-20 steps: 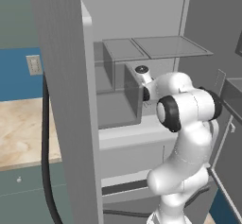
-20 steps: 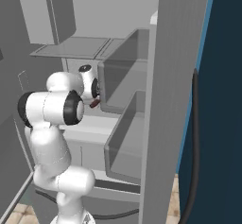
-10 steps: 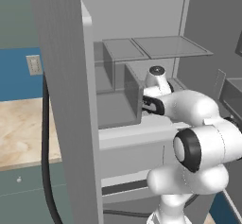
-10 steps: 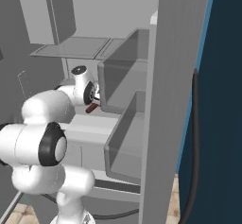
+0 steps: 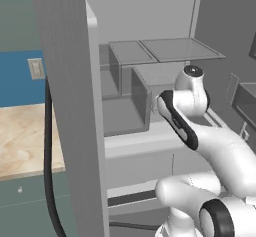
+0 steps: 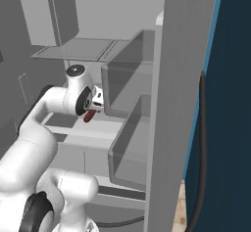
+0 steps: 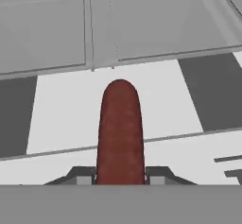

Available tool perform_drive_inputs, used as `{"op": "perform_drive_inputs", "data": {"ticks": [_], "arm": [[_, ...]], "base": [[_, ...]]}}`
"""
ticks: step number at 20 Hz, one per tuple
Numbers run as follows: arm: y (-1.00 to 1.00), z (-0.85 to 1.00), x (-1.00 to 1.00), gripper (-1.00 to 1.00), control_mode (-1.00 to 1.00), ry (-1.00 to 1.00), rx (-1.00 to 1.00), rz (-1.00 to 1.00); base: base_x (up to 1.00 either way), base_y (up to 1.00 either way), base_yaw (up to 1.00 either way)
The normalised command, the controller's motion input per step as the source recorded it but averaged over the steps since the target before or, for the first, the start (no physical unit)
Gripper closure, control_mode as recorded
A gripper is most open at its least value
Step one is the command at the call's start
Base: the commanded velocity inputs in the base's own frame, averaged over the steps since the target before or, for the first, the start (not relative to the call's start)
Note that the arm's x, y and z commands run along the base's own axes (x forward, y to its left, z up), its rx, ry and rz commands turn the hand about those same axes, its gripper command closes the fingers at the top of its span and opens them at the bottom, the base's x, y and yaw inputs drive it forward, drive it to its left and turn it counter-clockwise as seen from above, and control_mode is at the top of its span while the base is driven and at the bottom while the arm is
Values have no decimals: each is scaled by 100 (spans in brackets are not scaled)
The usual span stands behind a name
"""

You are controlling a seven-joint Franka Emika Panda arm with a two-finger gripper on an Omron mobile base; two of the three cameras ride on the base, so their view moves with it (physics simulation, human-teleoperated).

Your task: Retrieve the sausage and cheese from the fridge and place them on the cutting board on the counter.

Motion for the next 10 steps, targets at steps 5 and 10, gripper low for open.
{"op": "perform_drive_inputs", "data": {"ticks": [5, 10], "arm": [[0, 34, -100, 100, -100, -2, -10, 53], [0, 59, -100, 100, -100, -5, -21, 36]], "base": [[0, 0, 0], [0, 0, 0]]}}
